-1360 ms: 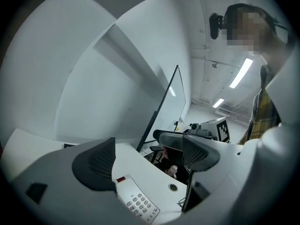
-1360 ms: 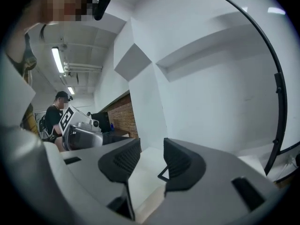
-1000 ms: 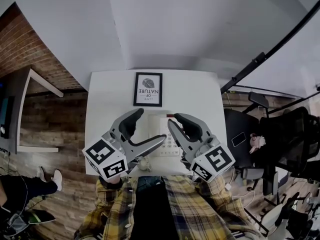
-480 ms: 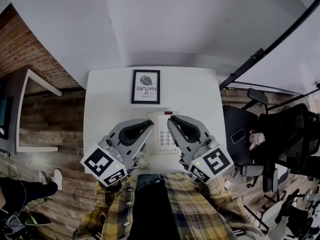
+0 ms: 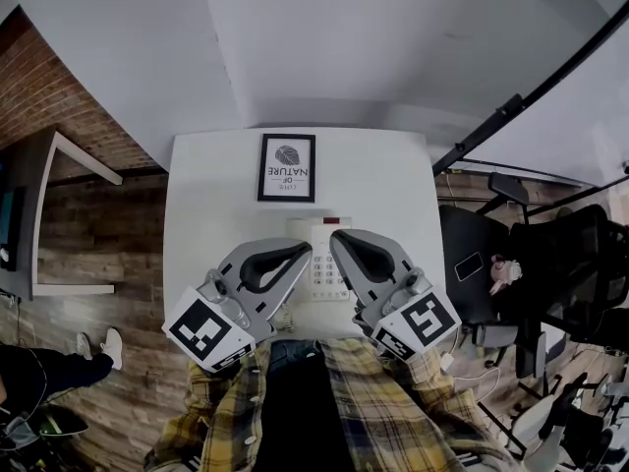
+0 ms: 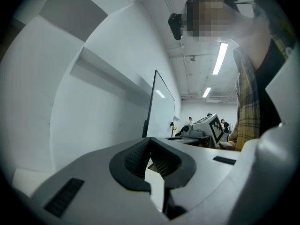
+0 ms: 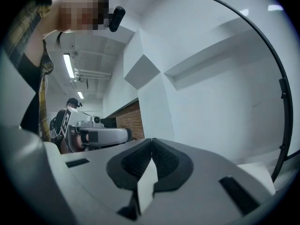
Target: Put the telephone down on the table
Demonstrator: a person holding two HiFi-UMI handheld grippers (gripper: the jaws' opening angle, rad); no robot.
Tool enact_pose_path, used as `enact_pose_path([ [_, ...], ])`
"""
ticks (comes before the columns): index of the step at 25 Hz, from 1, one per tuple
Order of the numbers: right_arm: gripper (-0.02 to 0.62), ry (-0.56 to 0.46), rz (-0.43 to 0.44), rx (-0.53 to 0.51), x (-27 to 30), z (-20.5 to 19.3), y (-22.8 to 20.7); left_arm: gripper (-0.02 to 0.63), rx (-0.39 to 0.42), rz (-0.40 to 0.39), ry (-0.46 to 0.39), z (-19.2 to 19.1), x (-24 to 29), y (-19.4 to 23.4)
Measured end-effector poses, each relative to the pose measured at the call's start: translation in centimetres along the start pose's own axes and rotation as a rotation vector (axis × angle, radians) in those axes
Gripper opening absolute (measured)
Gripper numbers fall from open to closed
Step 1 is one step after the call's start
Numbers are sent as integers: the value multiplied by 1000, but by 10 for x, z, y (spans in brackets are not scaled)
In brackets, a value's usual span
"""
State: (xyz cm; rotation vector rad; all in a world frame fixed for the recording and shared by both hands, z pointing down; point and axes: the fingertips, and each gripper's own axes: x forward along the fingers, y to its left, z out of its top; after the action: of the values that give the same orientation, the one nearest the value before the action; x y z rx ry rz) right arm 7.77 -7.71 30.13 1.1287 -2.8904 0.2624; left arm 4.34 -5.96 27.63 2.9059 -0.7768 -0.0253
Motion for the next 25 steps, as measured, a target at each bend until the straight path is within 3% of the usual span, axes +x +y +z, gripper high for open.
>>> enact_pose_path([
  [25, 25, 26, 0, 2, 3, -5, 0, 15, -16, -35, 17, -7, 2, 3],
])
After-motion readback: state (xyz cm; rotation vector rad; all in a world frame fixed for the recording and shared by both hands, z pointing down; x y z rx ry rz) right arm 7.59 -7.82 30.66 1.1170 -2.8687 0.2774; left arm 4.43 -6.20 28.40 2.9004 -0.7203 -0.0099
